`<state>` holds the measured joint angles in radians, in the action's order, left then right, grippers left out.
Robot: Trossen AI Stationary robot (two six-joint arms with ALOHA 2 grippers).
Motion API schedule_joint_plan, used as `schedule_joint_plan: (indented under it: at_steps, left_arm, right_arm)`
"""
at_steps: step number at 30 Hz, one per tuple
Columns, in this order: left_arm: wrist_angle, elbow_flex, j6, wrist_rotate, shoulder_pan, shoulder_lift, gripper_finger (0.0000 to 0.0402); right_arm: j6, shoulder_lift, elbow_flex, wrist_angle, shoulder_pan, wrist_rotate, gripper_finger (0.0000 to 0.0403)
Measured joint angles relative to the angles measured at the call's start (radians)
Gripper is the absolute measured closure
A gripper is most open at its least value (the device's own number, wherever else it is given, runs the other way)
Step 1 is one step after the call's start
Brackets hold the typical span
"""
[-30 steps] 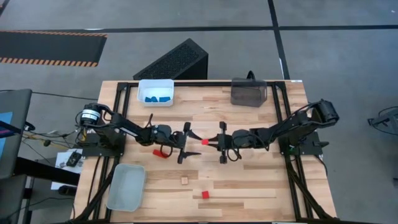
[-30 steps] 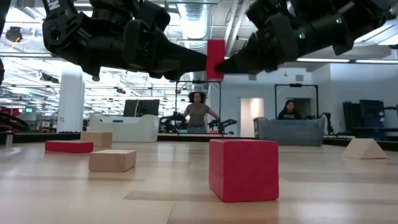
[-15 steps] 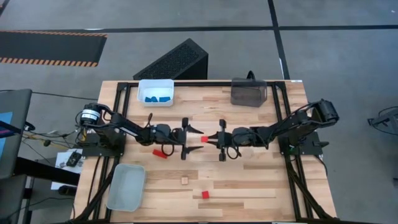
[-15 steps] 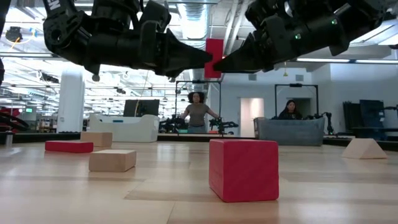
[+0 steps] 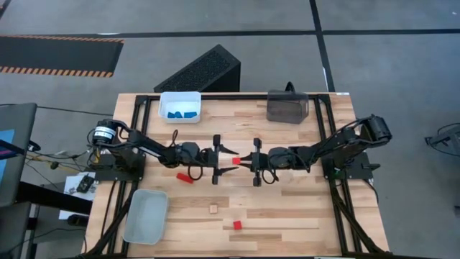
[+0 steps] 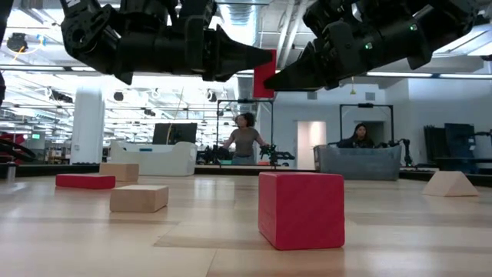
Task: Sort & place blocks by color
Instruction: Put the right red block into the gray bin
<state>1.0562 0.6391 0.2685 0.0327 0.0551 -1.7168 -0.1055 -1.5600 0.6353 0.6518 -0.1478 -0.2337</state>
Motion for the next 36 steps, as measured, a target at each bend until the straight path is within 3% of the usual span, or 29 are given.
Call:
schedule_joint_plan:
  at_steps: [8,15,20,24,28,31,36]
  left_arm:
    - [-0.014,0.003,-0.018,0.006,-0.007,0.0,0.0238]
    - [-0.012,0.003,-0.022,0.005,-0.007,0.0,0.0325]
    - [-0.012,0.003,-0.022,0.018,-0.006,0.0,0.0327]
    - [-0.046,0.003,-0.022,0.091,-0.005,0.008,0.0325]
    - [-0.145,0.002,-0.021,0.216,0.001,0.043,0.0312]
    - [-0.247,0.002,-0.024,0.322,0.018,0.093,0.0317]
    - [-0.482,0.001,-0.047,0.49,0.061,0.218,0.032]
  right_arm:
    - [0.0,0.0,-0.001,-0.001,-0.001,0.0,0.0358]
    - [0.003,0.0,-0.001,-0.002,-0.001,-0.002,0.0357]
    - [0.01,0.0,-0.001,-0.002,-0.001,-0.004,0.0338]
    - [0.031,0.0,-0.001,-0.006,0.008,-0.032,0.0308]
    - [0.094,-0.001,-0.001,-0.037,0.015,-0.143,0.0279]
    - [0.162,-0.001,-0.001,-0.098,0.036,-0.207,0.0262]
    - [0.256,-0.001,-0.001,-0.148,0.076,-0.214,0.025]
